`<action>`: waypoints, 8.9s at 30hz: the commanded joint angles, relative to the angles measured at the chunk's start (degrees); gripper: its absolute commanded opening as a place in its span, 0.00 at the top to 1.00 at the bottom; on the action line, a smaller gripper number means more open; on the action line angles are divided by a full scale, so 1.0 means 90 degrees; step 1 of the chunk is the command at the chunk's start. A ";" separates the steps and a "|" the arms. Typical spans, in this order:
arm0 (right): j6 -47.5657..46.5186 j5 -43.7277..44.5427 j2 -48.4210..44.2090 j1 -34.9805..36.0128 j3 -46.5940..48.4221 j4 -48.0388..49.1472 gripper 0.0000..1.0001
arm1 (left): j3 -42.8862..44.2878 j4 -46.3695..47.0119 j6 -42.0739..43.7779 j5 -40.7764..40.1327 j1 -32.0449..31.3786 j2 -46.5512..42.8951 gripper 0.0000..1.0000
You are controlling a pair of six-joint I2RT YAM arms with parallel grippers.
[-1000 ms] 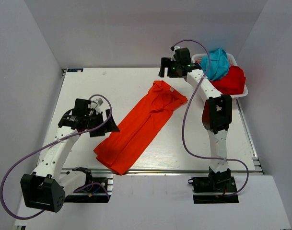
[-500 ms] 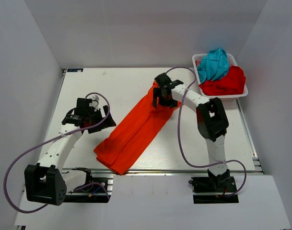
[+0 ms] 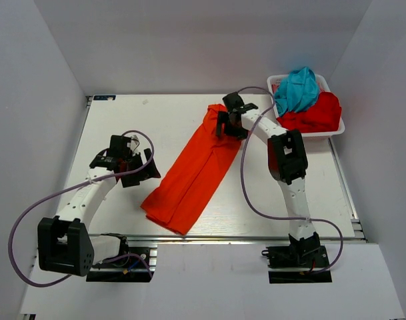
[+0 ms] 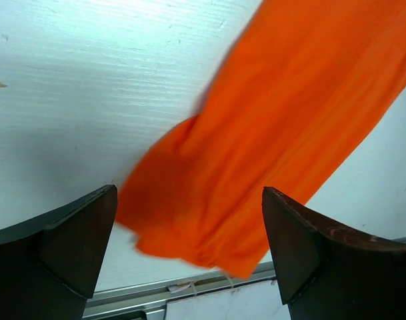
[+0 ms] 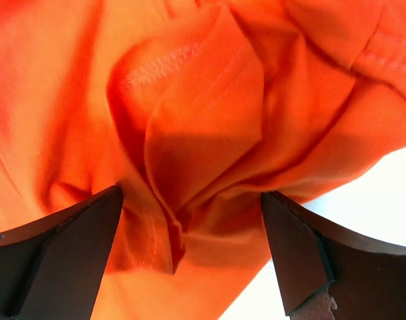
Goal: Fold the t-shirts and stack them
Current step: Rotate the tshirt 90 degrees, then grab the bottom of the folded rectangular tshirt with both arms, then fold the folded rectangular tshirt in 1/3 of the way, then grab one side of the 2/3 rectangular tshirt with both arms
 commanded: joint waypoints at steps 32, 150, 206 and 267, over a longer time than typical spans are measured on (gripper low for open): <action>-0.1056 -0.2419 -0.3560 -0.0387 -0.2639 0.2235 0.10 | -0.0271 0.1532 0.0236 0.1072 -0.0822 0.1110 0.01; -0.0449 -0.4593 -0.0291 -0.1538 -0.0498 0.2705 0.72 | 0.8095 0.2674 -0.0291 0.1362 -0.0991 0.7702 0.50; -0.0468 -0.4350 -0.1451 -0.1393 -0.2246 0.4131 0.10 | 0.3285 0.3115 0.0871 0.2498 -0.1449 0.4775 0.00; -0.0703 -0.4836 -0.6647 -0.0855 -0.8903 0.3390 1.00 | -0.0456 0.3124 0.0451 0.2087 -0.1459 0.1523 1.00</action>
